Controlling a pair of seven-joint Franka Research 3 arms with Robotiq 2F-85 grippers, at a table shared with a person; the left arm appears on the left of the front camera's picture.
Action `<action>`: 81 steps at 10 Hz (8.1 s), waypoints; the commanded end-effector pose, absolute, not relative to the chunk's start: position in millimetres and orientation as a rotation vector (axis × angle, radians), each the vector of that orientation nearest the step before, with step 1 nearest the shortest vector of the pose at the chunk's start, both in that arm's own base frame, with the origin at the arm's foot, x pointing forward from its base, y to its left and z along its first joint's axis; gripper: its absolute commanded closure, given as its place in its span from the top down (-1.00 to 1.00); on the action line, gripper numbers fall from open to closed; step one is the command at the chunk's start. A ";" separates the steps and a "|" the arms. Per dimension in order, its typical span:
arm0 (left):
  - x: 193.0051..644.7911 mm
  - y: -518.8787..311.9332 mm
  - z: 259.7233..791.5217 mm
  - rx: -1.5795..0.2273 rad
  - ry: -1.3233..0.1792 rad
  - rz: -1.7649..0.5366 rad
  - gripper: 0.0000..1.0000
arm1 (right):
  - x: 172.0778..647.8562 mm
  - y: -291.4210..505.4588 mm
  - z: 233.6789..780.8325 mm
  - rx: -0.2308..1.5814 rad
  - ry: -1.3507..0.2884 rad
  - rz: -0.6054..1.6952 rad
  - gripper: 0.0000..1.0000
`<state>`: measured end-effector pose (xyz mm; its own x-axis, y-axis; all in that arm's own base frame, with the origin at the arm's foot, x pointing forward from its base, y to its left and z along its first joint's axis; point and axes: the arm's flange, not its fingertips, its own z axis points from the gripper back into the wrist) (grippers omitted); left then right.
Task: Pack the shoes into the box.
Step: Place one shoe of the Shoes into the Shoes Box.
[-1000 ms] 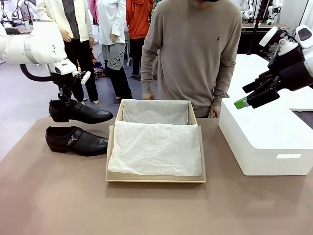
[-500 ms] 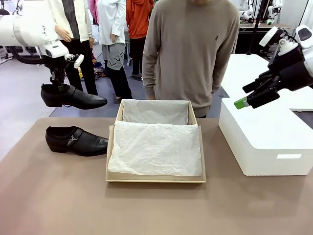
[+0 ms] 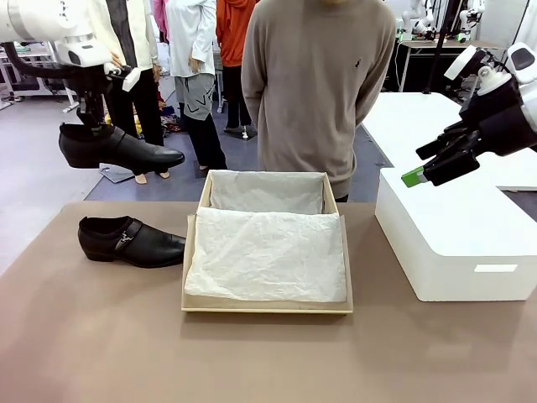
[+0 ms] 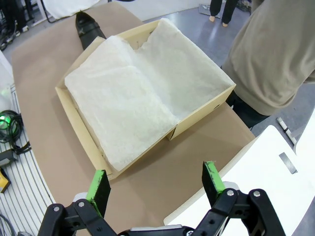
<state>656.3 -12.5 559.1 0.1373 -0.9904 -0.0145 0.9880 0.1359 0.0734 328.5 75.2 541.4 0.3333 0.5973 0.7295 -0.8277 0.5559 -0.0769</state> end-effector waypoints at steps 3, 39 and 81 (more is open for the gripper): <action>620.2 -54.9 572.0 0.026 -0.038 -1.412 -1.00 | 329.0 75.3 541.5 0.349 -0.797 0.955 1.00; 624.8 -288.3 554.9 -0.038 -0.007 -1.515 -1.00 | 329.0 75.3 541.5 0.349 -0.797 0.955 1.00; 687.9 -346.7 403.9 -0.051 0.004 -1.569 -0.68 | 329.0 75.3 541.5 0.349 -0.797 0.955 1.00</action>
